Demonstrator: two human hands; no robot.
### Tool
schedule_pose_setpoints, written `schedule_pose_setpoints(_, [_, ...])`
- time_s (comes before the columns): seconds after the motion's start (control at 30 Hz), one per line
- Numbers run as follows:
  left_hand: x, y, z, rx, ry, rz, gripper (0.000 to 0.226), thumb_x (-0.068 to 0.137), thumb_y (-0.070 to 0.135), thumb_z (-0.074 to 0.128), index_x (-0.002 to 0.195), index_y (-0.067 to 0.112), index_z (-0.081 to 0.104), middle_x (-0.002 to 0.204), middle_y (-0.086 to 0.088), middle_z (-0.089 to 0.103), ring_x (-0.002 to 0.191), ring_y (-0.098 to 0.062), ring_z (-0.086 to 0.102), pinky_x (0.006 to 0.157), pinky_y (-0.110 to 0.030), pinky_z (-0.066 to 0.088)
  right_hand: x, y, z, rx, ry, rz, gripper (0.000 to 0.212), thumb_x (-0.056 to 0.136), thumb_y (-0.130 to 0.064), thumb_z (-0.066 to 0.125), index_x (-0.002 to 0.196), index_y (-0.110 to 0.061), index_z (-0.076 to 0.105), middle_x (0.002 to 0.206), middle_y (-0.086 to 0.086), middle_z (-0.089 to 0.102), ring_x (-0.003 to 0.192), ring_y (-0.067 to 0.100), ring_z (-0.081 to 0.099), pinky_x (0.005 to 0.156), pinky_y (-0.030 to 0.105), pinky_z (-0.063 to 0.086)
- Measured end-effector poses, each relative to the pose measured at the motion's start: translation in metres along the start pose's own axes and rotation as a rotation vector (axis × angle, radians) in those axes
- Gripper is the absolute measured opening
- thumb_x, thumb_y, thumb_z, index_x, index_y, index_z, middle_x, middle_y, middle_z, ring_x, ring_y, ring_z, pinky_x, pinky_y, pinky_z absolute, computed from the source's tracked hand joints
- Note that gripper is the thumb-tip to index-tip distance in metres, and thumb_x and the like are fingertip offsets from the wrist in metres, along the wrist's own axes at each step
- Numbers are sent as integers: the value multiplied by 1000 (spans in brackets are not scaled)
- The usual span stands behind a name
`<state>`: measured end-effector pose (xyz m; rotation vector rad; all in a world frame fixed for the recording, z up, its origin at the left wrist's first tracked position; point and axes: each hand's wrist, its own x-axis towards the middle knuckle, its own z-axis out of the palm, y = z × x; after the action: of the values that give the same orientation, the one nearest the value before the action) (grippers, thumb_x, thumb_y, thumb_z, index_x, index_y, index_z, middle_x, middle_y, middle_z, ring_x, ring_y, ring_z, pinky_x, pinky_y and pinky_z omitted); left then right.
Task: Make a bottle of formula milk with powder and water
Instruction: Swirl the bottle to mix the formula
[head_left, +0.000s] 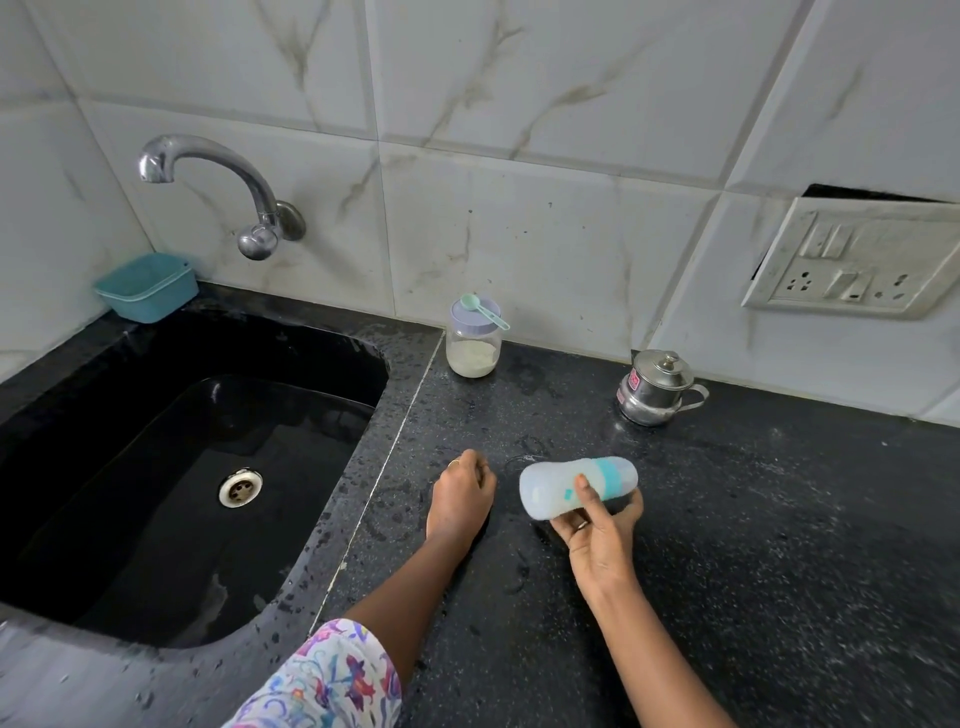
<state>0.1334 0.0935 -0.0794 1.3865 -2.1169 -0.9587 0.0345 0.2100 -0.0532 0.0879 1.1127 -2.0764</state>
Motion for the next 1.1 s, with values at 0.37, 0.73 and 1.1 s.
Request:
schedule_pose_setpoints(0.37, [0,-1,1,9,9,4,11,91,18,50,90,8,56,84,-7,63,76,-24,58,69,-38,47,-7,0,0,-182,-73,-23,81,78,10,63,133,-38,27,108,7,62,96,23,63,62,40,57])
schedule_pose_setpoints(0.73, [1,-1,2,5,1,-7,10,91,18,50,92,10,56,87,-5,62,76,-21,56,70,-34,45,-9,-1,-2,-170,-76,-13,80,77,10,63,130,-40,30,108,9,62,97,25,63,71,46,56])
schedule_pose_setpoints(1.1, [1,-2,2,1,5,6,10,92,19,49,92,11,56,85,-4,62,75,-21,58,68,-35,47,-5,-3,-3,-83,-43,-34,91,65,3,75,132,-38,31,114,8,60,99,25,62,64,44,59])
